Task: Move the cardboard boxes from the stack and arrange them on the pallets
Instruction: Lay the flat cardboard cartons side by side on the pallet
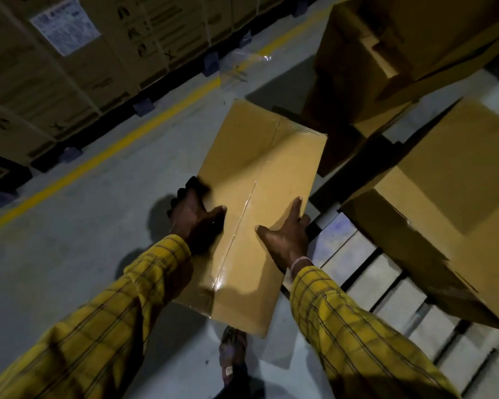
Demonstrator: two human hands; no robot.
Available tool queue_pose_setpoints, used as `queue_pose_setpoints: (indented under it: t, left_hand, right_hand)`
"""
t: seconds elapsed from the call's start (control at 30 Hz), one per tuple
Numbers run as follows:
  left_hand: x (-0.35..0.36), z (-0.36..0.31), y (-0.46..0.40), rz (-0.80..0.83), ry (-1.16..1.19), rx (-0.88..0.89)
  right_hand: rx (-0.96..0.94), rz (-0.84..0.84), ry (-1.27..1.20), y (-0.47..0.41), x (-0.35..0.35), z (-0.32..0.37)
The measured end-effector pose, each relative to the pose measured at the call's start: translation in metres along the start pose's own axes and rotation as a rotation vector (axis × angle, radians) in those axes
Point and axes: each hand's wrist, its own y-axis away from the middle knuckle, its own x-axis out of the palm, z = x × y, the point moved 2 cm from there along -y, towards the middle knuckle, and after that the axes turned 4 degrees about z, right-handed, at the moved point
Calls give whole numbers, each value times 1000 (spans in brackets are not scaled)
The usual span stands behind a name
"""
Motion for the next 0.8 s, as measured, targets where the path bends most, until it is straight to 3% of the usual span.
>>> queue_pose_setpoints:
  t: [0.23,0.4,0.53,0.8]
  left_hand:
    - [8,-83,78,-19,-43,79]
    - [26,-162,177,-93,-28,98]
    - [44,-229,264,-167,-6,229]
    - [136,-380,359,-74,20,392]
  right_hand:
    - [-29,14,-110,53,-83,-63]
    - [-138,-62,-86,119,-182,-116]
    - [-198,-109,-81,178,-273,-162]
    - [-174,-270,-105,263,-446,-286]
